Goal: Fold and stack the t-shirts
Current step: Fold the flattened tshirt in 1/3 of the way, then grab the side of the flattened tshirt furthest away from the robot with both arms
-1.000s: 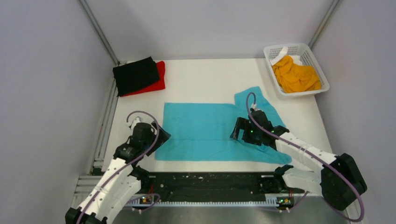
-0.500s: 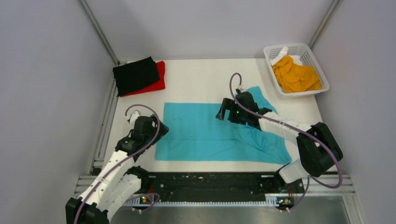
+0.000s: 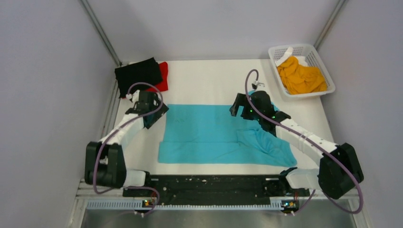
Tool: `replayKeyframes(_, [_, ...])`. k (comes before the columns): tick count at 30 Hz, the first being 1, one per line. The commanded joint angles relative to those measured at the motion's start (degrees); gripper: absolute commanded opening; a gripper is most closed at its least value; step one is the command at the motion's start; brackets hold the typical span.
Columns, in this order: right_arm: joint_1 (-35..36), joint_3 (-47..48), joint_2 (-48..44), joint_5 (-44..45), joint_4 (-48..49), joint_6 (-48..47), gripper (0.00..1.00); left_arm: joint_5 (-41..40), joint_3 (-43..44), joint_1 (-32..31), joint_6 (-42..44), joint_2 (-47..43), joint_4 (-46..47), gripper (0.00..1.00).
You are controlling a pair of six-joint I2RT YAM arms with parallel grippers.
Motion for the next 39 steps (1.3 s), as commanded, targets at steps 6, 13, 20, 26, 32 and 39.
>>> replayKeyframes(6, [-4.26, -6.64, -9.18, 3.75, -0.53, -3.41, 0.99, 7.3, 27.32, 3.06, 16.15, 29.79, -2.35, 0.97])
replayKeyframes(13, [-4.82, -7.28, -10.11, 3.96, -0.9, -4.43, 0.99, 12.69, 33.59, 3.06, 18.17, 38.72, -5.37, 0.77])
replayKeyframes(20, [-4.99, -7.73, -10.22, 4.04, -0.81, -4.27, 0.99, 16.38, 29.88, 2.8, 18.36, 37.79, -3.97, 0.46])
replayKeyframes(26, [-5.06, -8.46, -11.42, 4.69, -0.9, -4.22, 0.99, 13.81, 29.26, 1.6, 18.42, 37.96, -5.25, 0.32])
replayKeyframes(32, [-5.18, -8.64, -11.87, 5.76, -1.06, -4.26, 0.99, 11.43, 29.03, 0.72, 18.45, 37.23, -6.3, 0.0])
replayKeyframes(39, [-5.93, -5.8, -9.63, 11.98, -3.38, -4.1, 0.99, -0.51, 29.83, 1.08, 16.63, 35.1, -7.32, 0.0])
